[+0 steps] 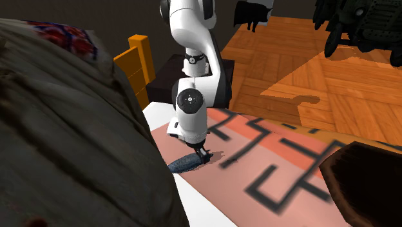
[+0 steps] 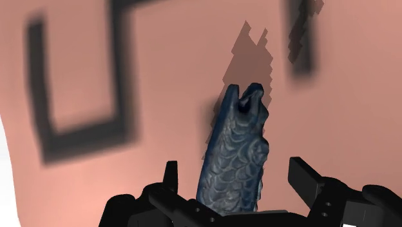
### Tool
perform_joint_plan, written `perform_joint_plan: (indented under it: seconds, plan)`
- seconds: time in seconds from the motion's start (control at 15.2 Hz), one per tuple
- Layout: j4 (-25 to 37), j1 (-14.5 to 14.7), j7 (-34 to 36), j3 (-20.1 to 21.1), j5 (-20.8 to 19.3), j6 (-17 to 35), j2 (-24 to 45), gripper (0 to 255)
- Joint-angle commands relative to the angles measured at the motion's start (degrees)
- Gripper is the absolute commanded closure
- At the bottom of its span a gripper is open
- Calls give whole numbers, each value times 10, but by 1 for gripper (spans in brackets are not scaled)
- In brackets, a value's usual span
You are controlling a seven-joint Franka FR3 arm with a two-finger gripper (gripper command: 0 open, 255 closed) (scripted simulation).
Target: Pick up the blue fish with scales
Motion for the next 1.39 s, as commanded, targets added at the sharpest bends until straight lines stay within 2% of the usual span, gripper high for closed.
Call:
perform_joint_plan:
  seconds: [0.0, 0.46, 0.53, 1.12, 1.32]
  plan:
    - [18, 2, 2, -2, 0, 0, 19, 0]
    - [33, 4, 1, -4, -3, 18, 53, 0]
    - [34, 4, 1, -4, -3, 17, 53, 255]
    - [33, 4, 1, -4, -3, 18, 53, 255]
    - [24, 3, 2, -3, -1, 9, 34, 255]
